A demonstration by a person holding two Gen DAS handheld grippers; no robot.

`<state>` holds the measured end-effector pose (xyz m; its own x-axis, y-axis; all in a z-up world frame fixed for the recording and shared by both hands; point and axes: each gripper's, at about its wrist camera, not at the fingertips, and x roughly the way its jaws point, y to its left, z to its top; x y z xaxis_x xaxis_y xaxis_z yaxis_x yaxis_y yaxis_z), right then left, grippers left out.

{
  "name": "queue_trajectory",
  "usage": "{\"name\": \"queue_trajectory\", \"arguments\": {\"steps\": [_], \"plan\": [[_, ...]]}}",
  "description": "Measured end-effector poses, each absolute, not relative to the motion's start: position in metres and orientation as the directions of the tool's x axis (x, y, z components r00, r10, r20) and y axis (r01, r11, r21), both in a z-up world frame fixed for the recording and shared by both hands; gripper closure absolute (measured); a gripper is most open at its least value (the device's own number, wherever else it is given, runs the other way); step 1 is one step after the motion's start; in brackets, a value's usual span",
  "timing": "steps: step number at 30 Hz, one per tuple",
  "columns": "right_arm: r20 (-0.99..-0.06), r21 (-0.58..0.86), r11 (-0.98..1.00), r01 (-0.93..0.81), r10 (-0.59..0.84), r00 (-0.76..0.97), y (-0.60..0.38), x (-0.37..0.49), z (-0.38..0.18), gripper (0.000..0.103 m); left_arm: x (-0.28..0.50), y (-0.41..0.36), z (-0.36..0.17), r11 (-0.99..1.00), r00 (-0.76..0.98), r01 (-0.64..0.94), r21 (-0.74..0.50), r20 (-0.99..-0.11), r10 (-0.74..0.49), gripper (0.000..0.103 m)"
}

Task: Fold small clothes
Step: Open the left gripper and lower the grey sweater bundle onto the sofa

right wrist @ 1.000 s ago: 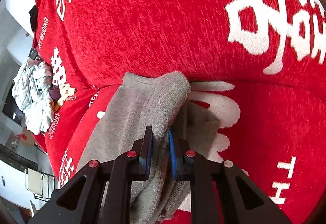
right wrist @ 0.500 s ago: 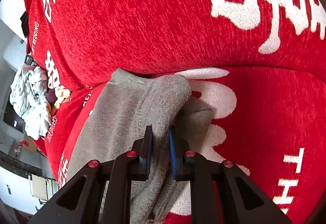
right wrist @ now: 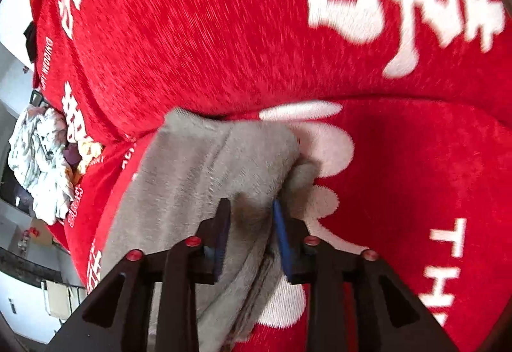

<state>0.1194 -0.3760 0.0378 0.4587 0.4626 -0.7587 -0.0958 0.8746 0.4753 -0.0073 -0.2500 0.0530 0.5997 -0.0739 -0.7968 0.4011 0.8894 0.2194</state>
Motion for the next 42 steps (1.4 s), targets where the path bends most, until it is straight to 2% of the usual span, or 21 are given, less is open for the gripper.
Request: {"name": "queue_trajectory", "arguments": {"steps": [1, 2, 5, 7, 10, 14, 16, 19, 22, 26, 30, 32, 35, 36, 37, 39, 42], "plan": [[-0.751, 0.466, 0.879, -0.102, 0.454, 0.478, -0.377, 0.114, 0.047, 0.052, -0.012, -0.242, 0.063, 0.894, 0.611, 0.409, 0.183, -0.782, -0.119, 0.018], [-0.743, 0.453, 0.884, -0.114, 0.446, 0.499, -0.376, 0.108, 0.057, 0.050, -0.015, -0.237, 0.069, 0.894, 0.614, 0.417, 0.165, -0.777, -0.143, 0.018], [-0.705, 0.454, 0.872, -0.182, 0.476, 0.525, -0.365, 0.092, 0.080, 0.050, -0.024, -0.216, 0.090, 0.888, 0.604, 0.456, 0.060, -0.754, -0.259, 0.018], [-0.675, 0.492, 0.834, -0.249, 0.546, 0.496, -0.351, 0.083, 0.087, 0.050, -0.021, -0.197, 0.103, 0.887, 0.594, 0.461, -0.032, -0.731, -0.335, 0.018], [-0.650, 0.575, 0.767, -0.285, 0.640, 0.411, -0.327, 0.079, 0.078, 0.050, -0.007, -0.175, 0.107, 0.906, 0.587, 0.404, -0.126, -0.723, -0.363, 0.018], [-0.713, 0.569, 0.793, -0.218, 0.608, 0.350, -0.319, 0.080, 0.041, 0.051, 0.029, -0.144, 0.085, 0.908, 0.507, 0.296, -0.297, -0.757, -0.413, 0.018], [-0.708, 0.584, 0.790, -0.188, 0.609, 0.357, -0.327, 0.078, 0.026, 0.056, 0.043, -0.136, 0.065, 0.923, 0.472, 0.233, -0.307, -0.794, -0.383, 0.018], [-0.648, 0.665, 0.734, -0.138, 0.659, 0.383, -0.347, 0.071, 0.019, 0.062, 0.044, -0.139, 0.048, 0.926, 0.453, 0.255, -0.278, -0.812, -0.369, 0.018], [-0.665, 0.634, 0.762, -0.131, 0.624, 0.411, -0.350, 0.059, 0.031, 0.060, 0.034, -0.151, 0.052, 0.937, 0.481, 0.301, -0.179, -0.820, -0.311, 0.018], [-0.616, 0.629, 0.753, -0.193, 0.634, 0.468, -0.344, 0.023, 0.064, 0.056, 0.034, -0.131, 0.071, 0.921, 0.501, 0.299, -0.250, -0.781, -0.374, 0.018], [-0.545, 0.683, 0.686, -0.253, 0.708, 0.449, -0.331, -0.008, 0.072, 0.052, 0.037, -0.116, 0.071, 0.933, 0.503, 0.251, -0.257, -0.789, -0.353, 0.018], [-0.558, 0.686, 0.687, -0.241, 0.709, 0.432, -0.325, -0.017, 0.063, 0.052, 0.041, -0.109, 0.060, 0.941, 0.479, 0.216, -0.259, -0.812, -0.333, 0.018], [-0.695, 0.581, 0.805, -0.125, 0.569, 0.440, -0.329, -0.022, 0.032, 0.053, 0.047, -0.096, 0.032, 0.965, 0.436, 0.151, -0.212, -0.862, -0.258, 0.018], [-0.710, 0.573, 0.813, -0.100, 0.554, 0.435, -0.331, -0.023, 0.022, 0.055, 0.049, -0.091, 0.023, 0.963, 0.413, 0.142, -0.229, -0.871, -0.267, 0.018], [-0.678, 0.606, 0.789, -0.098, 0.577, 0.456, -0.337, -0.029, 0.018, 0.056, 0.047, -0.083, 0.019, 0.950, 0.418, 0.150, -0.272, -0.854, -0.311, 0.018], [-0.665, 0.624, 0.777, -0.084, 0.584, 0.465, -0.341, -0.034, 0.023, 0.056, 0.043, -0.077, 0.025, 0.955, 0.423, 0.146, -0.259, -0.856, -0.297, 0.018], [-0.658, 0.603, 0.792, -0.093, 0.560, 0.503, -0.347, -0.045, 0.043, 0.043, 0.041, -0.064, 0.038, 0.930, 0.419, 0.165, -0.329, -0.830, -0.368, 0.018]]}}
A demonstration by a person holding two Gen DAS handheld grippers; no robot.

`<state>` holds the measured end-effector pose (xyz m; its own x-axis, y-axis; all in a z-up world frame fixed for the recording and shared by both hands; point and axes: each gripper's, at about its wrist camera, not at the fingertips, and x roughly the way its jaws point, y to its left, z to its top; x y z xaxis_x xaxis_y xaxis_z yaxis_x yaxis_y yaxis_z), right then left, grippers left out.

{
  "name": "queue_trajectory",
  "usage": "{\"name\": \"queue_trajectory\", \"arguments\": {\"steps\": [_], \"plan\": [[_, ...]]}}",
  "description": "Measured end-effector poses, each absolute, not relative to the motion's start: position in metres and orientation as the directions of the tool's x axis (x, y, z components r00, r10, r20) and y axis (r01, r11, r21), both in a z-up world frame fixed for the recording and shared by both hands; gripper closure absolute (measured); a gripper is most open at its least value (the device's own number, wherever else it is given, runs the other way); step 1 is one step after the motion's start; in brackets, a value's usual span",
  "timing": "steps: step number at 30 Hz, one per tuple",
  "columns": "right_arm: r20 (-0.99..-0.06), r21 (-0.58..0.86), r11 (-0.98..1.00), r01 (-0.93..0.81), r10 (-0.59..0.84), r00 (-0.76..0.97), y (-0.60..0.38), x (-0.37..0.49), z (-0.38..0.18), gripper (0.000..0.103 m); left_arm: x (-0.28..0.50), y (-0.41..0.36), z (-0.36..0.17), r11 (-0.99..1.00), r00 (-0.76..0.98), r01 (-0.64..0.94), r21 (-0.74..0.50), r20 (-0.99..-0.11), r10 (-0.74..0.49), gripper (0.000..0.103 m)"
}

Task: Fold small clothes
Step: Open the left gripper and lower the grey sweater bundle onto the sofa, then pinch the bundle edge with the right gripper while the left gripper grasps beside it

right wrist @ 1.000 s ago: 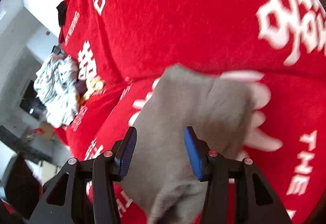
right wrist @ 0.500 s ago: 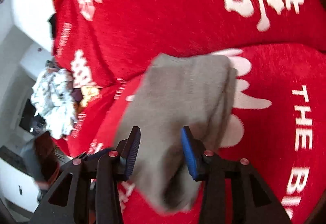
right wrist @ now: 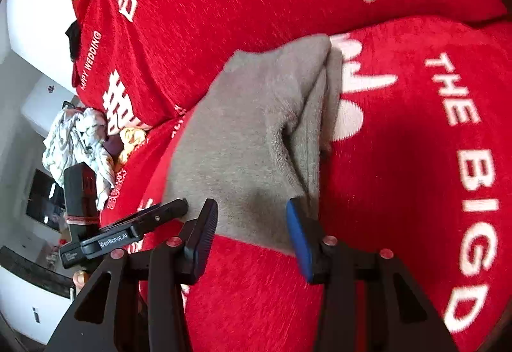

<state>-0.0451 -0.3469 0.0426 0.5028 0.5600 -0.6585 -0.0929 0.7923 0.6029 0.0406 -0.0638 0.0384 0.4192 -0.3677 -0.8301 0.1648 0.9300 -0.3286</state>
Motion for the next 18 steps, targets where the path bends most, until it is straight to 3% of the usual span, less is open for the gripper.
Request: {"name": "queue_trajectory", "arguments": {"steps": [2, 3, 9, 18], "plan": [[-0.656, 0.570, 0.817, -0.090, 0.518, 0.549, -0.356, -0.053, 0.057, 0.026, 0.044, -0.050, 0.051, 0.919, 0.430, 0.170, -0.356, -0.812, -0.395, 0.018], [-0.656, 0.557, 0.827, -0.077, 0.495, 0.570, -0.364, -0.055, 0.062, 0.023, 0.048, -0.040, 0.058, 0.914, 0.437, 0.162, -0.372, -0.804, -0.405, 0.018], [-0.692, 0.531, 0.847, 0.039, 0.407, 0.597, -0.392, -0.031, 0.068, 0.022, 0.087, -0.026, 0.065, 0.886, 0.377, 0.124, -0.447, -0.804, -0.459, 0.018], [-0.758, 0.571, 0.813, 0.117, 0.466, 0.457, -0.378, 0.043, 0.020, 0.022, 0.144, -0.084, 0.028, 0.835, 0.176, 0.144, -0.531, -0.817, -0.549, 0.018]]}}
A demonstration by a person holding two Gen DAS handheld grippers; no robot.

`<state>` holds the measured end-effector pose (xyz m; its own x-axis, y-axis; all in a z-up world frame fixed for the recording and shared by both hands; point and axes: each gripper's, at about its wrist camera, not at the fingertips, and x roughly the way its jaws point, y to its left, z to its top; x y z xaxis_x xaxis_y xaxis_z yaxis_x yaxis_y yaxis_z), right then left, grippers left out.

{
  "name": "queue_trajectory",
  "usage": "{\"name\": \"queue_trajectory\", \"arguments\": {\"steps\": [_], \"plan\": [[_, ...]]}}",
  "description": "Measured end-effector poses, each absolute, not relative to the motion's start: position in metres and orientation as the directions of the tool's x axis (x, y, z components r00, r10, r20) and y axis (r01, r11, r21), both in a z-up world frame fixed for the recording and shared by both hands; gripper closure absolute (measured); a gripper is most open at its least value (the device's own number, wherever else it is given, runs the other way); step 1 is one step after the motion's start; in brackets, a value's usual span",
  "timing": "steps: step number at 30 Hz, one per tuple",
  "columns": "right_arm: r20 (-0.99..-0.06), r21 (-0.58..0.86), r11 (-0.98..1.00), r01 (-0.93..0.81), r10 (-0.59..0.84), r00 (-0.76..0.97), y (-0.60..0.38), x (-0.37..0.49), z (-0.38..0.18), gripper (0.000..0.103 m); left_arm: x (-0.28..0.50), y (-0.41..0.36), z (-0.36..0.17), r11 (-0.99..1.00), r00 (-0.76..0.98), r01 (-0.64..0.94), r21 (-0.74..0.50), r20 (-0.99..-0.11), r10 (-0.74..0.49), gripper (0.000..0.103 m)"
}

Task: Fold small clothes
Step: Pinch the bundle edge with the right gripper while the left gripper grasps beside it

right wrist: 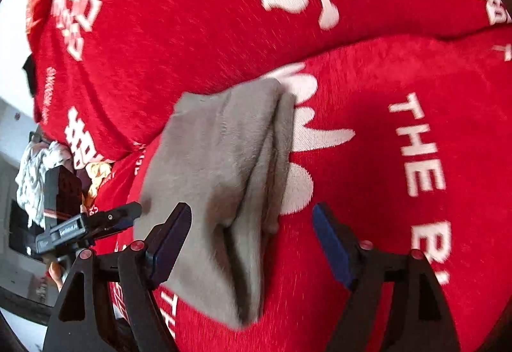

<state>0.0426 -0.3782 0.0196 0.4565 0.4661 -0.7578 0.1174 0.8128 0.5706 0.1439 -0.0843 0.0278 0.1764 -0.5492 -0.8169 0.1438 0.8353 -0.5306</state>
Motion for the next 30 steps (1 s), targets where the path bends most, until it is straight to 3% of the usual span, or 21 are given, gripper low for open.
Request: {"name": "queue_trajectory", "arguments": {"steps": [3, 5, 6, 11, 17, 23, 30], "plan": [[-0.748, 0.622, 0.770, 0.144, 0.529, 0.400, -0.375, 0.063, -0.004, 0.022, 0.158, -0.091, 0.010, 0.816, 0.137, 0.107, -0.567, -0.805, -0.577, 0.017], [-0.733, 0.647, 0.750, 0.137, 0.561, 0.385, -0.369, 0.073, -0.012, 0.022, 0.163, -0.093, 0.009, 0.795, 0.144, 0.119, -0.595, -0.782, -0.607, 0.004], [-0.719, 0.656, 0.747, 0.110, 0.574, 0.392, -0.364, 0.078, -0.012, 0.022, 0.165, -0.097, 0.008, 0.794, 0.140, 0.131, -0.593, -0.782, -0.607, 0.004], [-0.749, 0.609, 0.793, 0.033, 0.560, 0.355, -0.332, 0.098, -0.013, 0.024, 0.167, -0.120, 0.010, 0.844, 0.173, 0.239, -0.480, -0.835, -0.523, 0.005], [-0.794, 0.498, 0.866, -0.046, 0.477, 0.378, -0.316, 0.093, 0.001, 0.055, 0.156, -0.132, 0.021, 0.873, 0.265, 0.310, -0.377, -0.847, -0.461, 0.033], [-0.816, 0.365, 0.925, -0.105, 0.372, 0.443, -0.295, 0.080, 0.028, 0.060, 0.146, -0.132, 0.039, 0.892, 0.331, 0.319, -0.320, -0.844, -0.422, 0.053], [-0.810, 0.308, 0.940, -0.146, 0.340, 0.477, -0.287, 0.061, 0.053, 0.061, 0.123, -0.140, 0.054, 0.912, 0.389, 0.339, -0.232, -0.848, -0.360, 0.054]]}}
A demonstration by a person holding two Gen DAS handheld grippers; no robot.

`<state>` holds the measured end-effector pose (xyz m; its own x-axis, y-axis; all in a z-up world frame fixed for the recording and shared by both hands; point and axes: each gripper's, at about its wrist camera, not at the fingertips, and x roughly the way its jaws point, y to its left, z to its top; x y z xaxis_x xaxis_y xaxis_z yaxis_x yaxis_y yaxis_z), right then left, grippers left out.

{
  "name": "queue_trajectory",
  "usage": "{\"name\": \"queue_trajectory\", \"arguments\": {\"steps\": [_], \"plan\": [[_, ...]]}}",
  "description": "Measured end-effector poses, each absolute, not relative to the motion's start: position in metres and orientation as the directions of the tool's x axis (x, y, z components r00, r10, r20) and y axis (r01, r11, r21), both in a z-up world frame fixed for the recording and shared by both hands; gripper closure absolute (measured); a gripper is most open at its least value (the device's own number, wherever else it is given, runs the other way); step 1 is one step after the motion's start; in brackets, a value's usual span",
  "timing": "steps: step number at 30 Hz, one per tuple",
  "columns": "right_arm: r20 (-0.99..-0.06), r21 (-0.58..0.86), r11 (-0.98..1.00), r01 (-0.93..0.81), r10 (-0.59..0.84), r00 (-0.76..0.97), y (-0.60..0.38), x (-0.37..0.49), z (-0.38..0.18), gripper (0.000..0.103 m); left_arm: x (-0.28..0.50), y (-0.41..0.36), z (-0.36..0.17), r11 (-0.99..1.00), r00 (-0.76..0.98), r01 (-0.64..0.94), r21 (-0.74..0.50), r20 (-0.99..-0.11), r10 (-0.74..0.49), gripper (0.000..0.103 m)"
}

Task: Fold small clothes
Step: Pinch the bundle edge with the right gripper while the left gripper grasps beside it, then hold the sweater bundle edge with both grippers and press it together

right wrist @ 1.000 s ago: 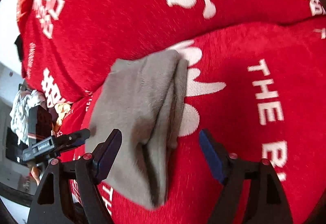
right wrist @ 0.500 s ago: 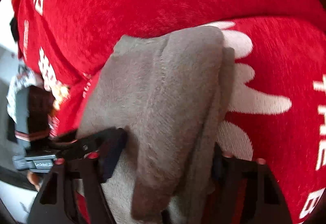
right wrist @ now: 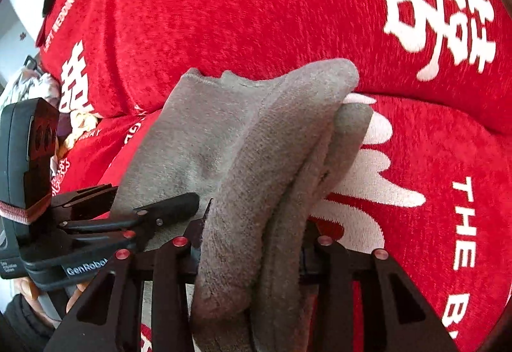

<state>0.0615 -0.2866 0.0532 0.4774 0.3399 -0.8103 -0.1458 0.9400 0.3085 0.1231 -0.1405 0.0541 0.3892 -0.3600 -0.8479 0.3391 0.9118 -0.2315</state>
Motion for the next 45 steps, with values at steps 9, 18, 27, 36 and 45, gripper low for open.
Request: {"name": "queue_trajectory", "arguments": {"steps": [9, 18, 27, 36, 45], "plan": [[-0.798, 0.304, 0.940, -0.156, 0.341, 0.497, -0.283, 0.032, 0.072, 0.061, 0.085, -0.137, 0.074, 0.914, 0.421, 0.354, -0.198, -0.839, -0.345, 0.054], [-0.789, 0.302, 0.943, -0.144, 0.331, 0.517, -0.286, -0.006, 0.088, 0.061, 0.041, -0.142, 0.088, 0.912, 0.448, 0.373, -0.170, -0.828, -0.338, 0.054], [-0.775, 0.307, 0.941, -0.141, 0.333, 0.537, -0.283, -0.041, 0.097, 0.061, 0.005, -0.138, 0.093, 0.913, 0.467, 0.375, -0.161, -0.818, -0.335, 0.054], [-0.768, 0.309, 0.940, -0.142, 0.335, 0.545, -0.279, -0.070, 0.101, 0.061, -0.023, -0.134, 0.096, 0.910, 0.471, 0.385, -0.154, -0.815, -0.337, 0.054], [-0.759, 0.296, 0.943, -0.152, 0.329, 0.562, -0.272, -0.095, 0.112, 0.061, -0.049, -0.127, 0.108, 0.908, 0.484, 0.390, -0.153, -0.805, -0.343, 0.054]]}}
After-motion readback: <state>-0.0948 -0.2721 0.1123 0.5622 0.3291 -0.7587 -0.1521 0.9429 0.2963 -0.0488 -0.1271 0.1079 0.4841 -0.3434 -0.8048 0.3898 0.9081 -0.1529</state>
